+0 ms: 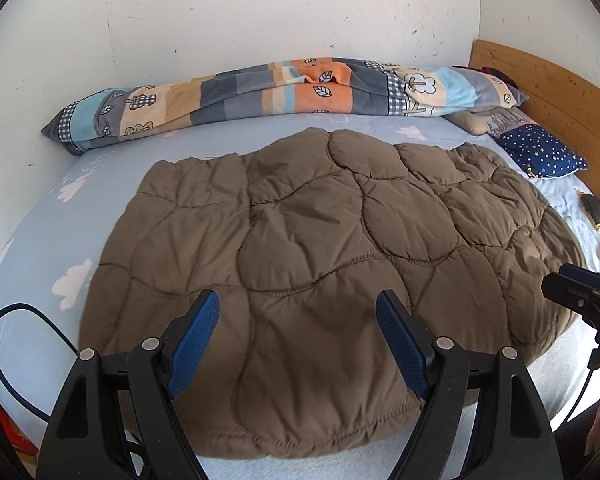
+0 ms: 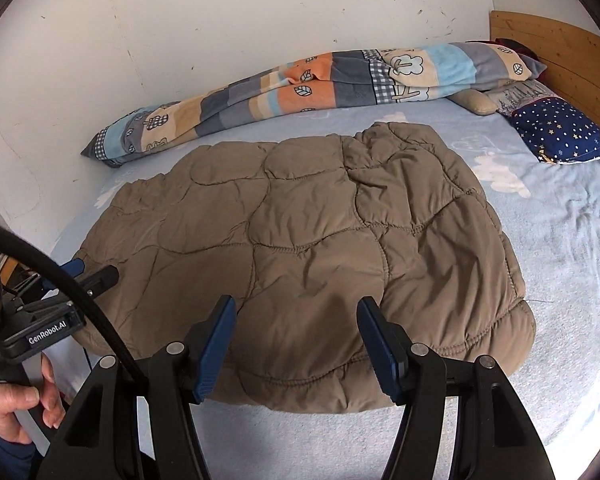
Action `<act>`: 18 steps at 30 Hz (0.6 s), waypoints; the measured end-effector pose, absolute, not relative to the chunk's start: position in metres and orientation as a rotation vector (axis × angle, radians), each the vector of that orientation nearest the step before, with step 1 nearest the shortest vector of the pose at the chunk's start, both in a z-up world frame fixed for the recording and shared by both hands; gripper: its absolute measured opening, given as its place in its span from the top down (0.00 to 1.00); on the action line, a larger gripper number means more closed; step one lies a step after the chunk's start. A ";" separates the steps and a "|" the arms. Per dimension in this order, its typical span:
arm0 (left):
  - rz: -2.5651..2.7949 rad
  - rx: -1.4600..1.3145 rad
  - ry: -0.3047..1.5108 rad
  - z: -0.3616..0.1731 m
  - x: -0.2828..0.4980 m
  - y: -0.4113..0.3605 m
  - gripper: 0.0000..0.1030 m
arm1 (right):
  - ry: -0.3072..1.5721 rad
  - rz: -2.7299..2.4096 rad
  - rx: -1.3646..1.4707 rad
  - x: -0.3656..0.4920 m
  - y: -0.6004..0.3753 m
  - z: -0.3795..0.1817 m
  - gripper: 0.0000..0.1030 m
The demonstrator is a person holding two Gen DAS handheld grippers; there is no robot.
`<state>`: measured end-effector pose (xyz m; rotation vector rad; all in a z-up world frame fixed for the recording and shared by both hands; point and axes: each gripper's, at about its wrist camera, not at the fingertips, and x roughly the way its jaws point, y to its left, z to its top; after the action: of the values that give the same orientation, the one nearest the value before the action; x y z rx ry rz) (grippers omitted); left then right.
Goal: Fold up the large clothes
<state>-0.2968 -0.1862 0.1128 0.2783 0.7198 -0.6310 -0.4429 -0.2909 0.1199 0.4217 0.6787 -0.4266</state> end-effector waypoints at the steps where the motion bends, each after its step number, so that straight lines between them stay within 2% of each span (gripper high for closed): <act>1: -0.630 0.280 0.723 0.111 -0.295 -0.189 0.22 | 0.682 -0.427 0.422 -0.440 -0.292 0.119 0.35; 6: -0.627 0.272 0.751 0.099 -0.287 -0.197 0.22 | 0.698 -0.433 0.427 -0.425 -0.300 0.113 0.35; 11: -0.620 0.271 0.770 0.088 -0.278 -0.201 0.17 | 0.736 -0.448 0.425 -0.411 -0.306 0.101 0.35; 18: -0.610 0.307 0.791 0.072 -0.275 -0.208 0.12 | 0.817 -0.461 0.401 -0.396 -0.309 0.079 0.29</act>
<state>-0.2746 -0.2077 0.0722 0.3072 0.7915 -0.6104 -0.3964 -0.3095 0.0794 0.4014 0.8168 -0.4607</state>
